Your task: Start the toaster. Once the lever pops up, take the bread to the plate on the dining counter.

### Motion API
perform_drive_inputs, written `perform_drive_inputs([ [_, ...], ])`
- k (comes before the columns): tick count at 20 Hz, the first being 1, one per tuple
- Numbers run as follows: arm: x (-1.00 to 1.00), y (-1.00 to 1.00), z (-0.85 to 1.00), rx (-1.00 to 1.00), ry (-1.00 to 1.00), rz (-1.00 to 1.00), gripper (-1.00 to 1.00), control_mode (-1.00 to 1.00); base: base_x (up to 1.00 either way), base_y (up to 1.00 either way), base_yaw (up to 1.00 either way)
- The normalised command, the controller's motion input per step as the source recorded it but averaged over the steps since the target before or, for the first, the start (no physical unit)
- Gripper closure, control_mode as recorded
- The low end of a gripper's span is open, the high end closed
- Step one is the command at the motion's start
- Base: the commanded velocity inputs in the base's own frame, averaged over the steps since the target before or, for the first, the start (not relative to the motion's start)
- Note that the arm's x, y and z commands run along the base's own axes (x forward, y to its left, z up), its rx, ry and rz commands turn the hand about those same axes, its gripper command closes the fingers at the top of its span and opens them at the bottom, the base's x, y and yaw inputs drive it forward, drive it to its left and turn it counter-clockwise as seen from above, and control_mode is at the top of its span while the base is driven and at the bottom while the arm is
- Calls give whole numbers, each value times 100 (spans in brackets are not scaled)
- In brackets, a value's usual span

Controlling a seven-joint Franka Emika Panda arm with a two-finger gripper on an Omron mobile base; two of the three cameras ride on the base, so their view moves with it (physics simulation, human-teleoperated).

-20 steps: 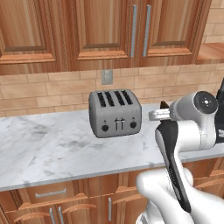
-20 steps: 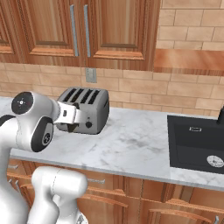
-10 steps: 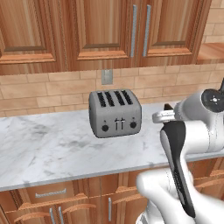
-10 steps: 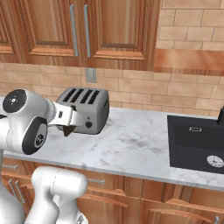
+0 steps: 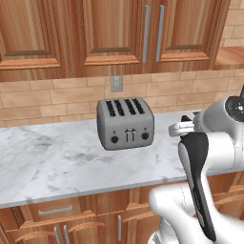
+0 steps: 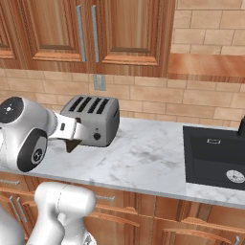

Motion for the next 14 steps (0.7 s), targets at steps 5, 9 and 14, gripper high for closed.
perform_drive_inputs([
  [5, -7, 0, 0, 0, 0, 0, 100, 100, -5, 0, 0],
  [9, 0, 0, 0, 0, 0, 0, 100, 100, -61, -1, 1],
  [14, 0, 0, 0, 0, 0, 0, 100, 100, -82, -3, 20],
])
